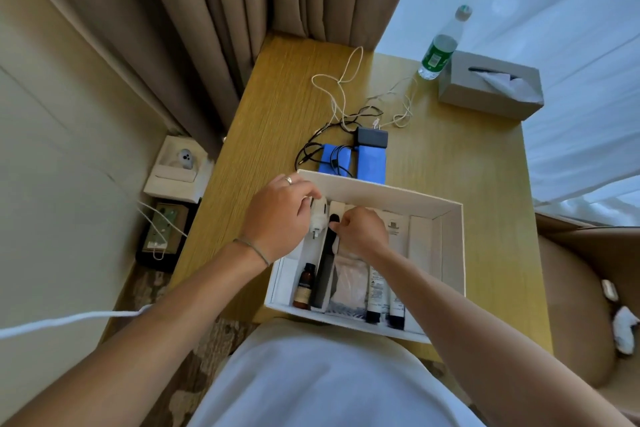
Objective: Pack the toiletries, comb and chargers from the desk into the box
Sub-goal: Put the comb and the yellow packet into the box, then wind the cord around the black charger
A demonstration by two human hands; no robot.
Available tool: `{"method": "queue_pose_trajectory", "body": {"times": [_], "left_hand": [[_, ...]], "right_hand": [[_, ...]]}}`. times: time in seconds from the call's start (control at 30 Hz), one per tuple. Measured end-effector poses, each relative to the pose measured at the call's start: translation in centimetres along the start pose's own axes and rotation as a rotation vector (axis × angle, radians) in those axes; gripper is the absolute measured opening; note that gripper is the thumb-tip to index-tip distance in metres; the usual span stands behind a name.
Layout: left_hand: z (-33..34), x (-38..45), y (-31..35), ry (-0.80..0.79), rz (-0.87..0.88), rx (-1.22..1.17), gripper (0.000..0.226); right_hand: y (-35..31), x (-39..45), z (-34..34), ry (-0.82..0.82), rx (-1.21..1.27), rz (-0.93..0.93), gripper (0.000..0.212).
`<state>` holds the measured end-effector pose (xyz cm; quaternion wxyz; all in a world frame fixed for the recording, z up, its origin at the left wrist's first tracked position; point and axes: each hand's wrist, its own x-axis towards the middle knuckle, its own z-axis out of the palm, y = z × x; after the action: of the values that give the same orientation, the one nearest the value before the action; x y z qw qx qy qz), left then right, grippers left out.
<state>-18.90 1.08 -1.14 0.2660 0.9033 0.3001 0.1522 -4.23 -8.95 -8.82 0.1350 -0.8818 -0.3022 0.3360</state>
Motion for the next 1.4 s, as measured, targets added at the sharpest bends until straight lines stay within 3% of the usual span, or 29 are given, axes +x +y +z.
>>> {"method": "queue_pose_trajectory", "body": {"times": [0.13, 0.3, 0.7, 1.03, 1.4], "left_hand": [[0.2, 1.3, 0.4, -0.003, 0.010, 0.002, 0.022], [-0.4, 4.8, 1.4, -0.063, 0.035, 0.023, 0.026], [2.7, 13.9, 5.2, -0.271, -0.064, -0.014, 0.030], [8.7, 20.6, 5.7, -0.396, -0.145, 0.152, 0.034], [16.4, 25.0, 3.9, -0.523, -0.267, 0.448, 0.067]], "right_hand": [[-0.6, -1.3, -2.5, 0.026, 0.008, -0.067, 0.045], [-1.2, -2.3, -8.5, -0.028, 0.160, -0.132, 0.029], [0.1, 3.6, -17.5, 0.065, 0.464, 0.061, 0.015], [2.4, 9.6, -18.3, 0.025, 0.603, 0.111, 0.019], [5.1, 12.2, -17.7, -0.046, 0.751, 0.056, 0.028]]}}
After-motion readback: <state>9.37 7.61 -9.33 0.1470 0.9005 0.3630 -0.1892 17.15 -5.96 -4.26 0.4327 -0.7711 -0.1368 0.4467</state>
